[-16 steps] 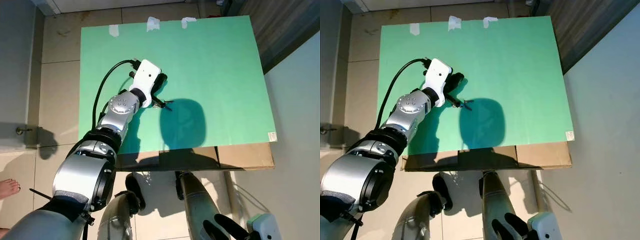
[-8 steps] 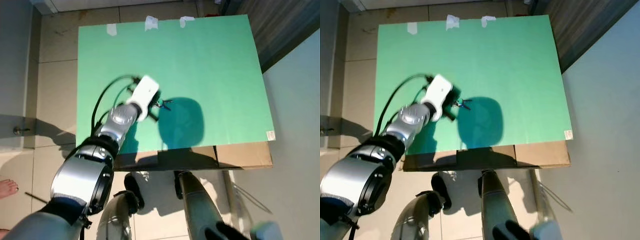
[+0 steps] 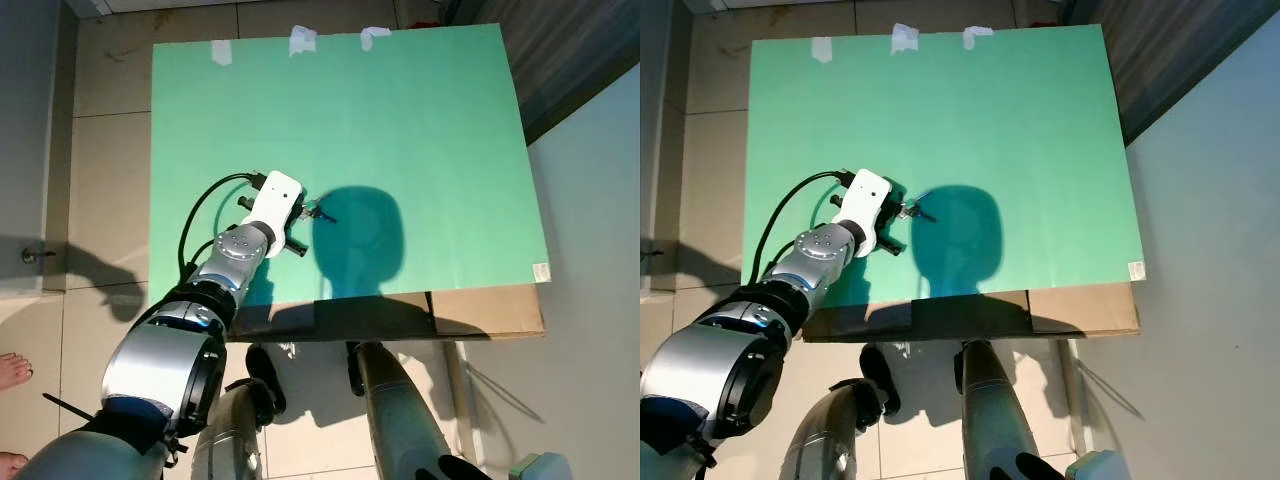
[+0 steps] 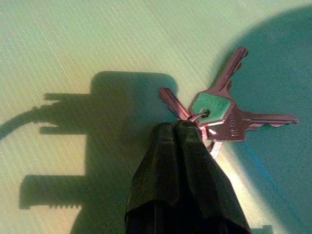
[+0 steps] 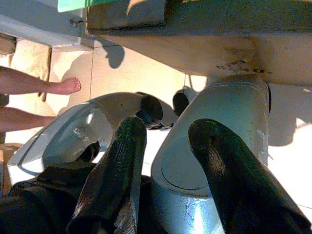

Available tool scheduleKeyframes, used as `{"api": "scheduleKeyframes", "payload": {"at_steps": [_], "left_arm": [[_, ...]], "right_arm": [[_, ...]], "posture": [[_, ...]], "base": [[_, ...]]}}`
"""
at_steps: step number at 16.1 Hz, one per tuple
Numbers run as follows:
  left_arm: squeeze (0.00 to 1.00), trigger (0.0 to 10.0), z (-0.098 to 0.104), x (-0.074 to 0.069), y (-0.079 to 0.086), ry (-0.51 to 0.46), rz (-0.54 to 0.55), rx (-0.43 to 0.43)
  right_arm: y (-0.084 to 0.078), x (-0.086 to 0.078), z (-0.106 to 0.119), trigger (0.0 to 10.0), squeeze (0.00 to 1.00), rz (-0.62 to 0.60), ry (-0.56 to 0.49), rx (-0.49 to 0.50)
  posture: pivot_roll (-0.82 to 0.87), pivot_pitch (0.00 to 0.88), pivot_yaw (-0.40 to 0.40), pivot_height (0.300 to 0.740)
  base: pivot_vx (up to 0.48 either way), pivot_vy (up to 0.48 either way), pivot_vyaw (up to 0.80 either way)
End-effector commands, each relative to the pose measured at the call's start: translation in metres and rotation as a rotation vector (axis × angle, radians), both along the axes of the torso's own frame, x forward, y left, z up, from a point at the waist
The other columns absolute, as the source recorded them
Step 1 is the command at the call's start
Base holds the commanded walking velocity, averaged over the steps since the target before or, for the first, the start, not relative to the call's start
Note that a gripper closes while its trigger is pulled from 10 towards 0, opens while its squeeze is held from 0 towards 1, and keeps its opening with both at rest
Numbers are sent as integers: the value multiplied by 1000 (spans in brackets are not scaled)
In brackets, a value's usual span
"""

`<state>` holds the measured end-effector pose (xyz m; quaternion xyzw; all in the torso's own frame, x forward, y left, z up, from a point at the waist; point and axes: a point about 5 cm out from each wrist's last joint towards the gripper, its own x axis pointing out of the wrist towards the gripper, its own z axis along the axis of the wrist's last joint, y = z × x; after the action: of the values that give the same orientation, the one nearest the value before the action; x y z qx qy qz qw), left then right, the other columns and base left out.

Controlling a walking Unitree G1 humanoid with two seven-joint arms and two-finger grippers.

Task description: Hang keys on a hook

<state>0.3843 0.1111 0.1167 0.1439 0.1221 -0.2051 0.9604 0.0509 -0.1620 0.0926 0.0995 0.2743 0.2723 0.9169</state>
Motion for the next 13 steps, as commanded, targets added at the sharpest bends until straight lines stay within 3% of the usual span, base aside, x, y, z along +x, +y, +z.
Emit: {"api": "scheduleKeyframes", "payload": {"at_steps": [1, 3, 7, 13], "left_arm": [[0, 10000, -23, -12, -4, 87, -21, -13], [0, 10000, -30, -20, -27, 101, -88, -90], [0, 10000, -53, -44, -61, 153, -195, -116], [0, 10000, -60, -53, -74, 164, -240, -116]], "right_arm": [[-2, -9, -7, 10000, 0, -5, 56, -1], [-1, -7, -12, 10000, 0, 4, 58, 4], [2, 3, -16, 10000, 0, 16, 41, 15], [3, 8, -19, 10000, 0, 20, 38, 23]], "posture": [[-593, 517, -5, 740], [-568, 509, 1, 740], [-544, 493, 9, 740], [-527, 482, 17, 740]], "base": [[0, 0, 0], [0, 0, 0], [0, 0, 0], [0, 0, 0]]}}
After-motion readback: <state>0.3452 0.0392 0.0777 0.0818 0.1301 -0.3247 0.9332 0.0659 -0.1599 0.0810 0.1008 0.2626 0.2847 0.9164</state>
